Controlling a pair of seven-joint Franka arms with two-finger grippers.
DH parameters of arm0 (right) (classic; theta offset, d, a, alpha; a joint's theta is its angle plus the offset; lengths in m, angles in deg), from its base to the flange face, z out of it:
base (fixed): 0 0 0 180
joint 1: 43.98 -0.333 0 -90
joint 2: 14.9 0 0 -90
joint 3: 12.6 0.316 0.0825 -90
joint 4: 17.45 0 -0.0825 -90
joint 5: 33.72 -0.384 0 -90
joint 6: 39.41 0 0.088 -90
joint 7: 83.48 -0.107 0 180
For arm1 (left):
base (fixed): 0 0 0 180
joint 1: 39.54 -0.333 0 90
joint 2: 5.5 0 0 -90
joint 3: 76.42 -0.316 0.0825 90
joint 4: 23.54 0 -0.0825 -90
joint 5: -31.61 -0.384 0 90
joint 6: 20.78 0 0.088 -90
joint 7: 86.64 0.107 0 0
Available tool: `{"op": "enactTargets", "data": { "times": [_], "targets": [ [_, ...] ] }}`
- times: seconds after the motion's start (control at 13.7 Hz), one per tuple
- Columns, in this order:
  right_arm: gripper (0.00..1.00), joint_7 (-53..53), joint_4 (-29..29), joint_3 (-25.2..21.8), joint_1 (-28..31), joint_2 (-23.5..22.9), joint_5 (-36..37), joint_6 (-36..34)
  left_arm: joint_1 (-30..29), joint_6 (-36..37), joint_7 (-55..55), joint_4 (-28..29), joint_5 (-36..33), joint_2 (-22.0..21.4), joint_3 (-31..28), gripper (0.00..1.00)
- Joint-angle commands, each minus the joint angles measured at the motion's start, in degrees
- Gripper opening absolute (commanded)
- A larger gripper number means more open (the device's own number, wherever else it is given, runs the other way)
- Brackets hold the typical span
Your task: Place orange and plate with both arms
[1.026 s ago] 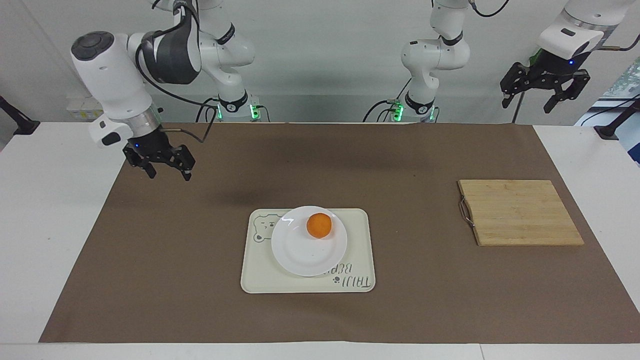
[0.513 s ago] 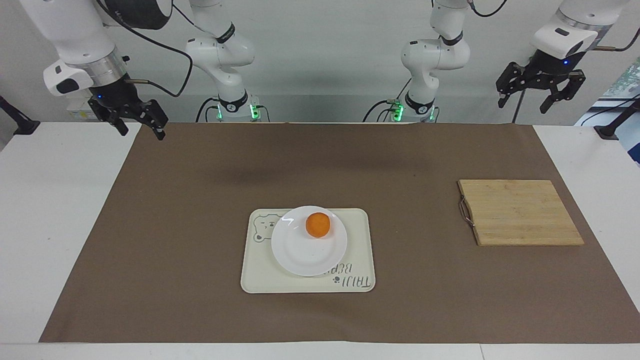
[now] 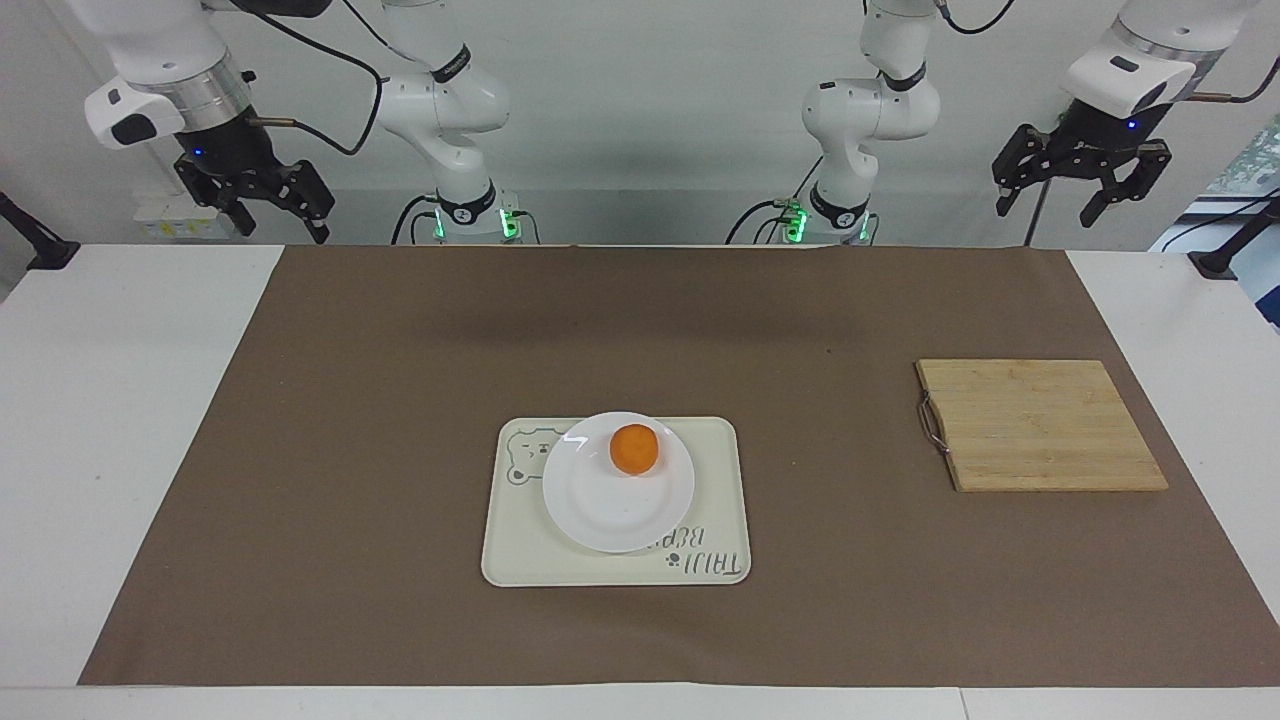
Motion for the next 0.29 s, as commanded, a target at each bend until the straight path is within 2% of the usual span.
{"op": "enactTargets", "data": {
  "times": [0.0, 0.22],
  "targets": [
    [1.00, 0.5, 1.4, 0.8, -0.7, 1.5, 1.8, 0.7, 0.7, -0.6, -0.4, 1.4, -0.5, -1.2, -0.3, 1.00],
    [1.00, -2.4, 1.5, 0.9, -1.8, 1.4, 1.8, 2.8, 0.7, -0.6, -0.3, 1.5, -0.5, -1.2, -0.3, 1.00]
  ]
}}
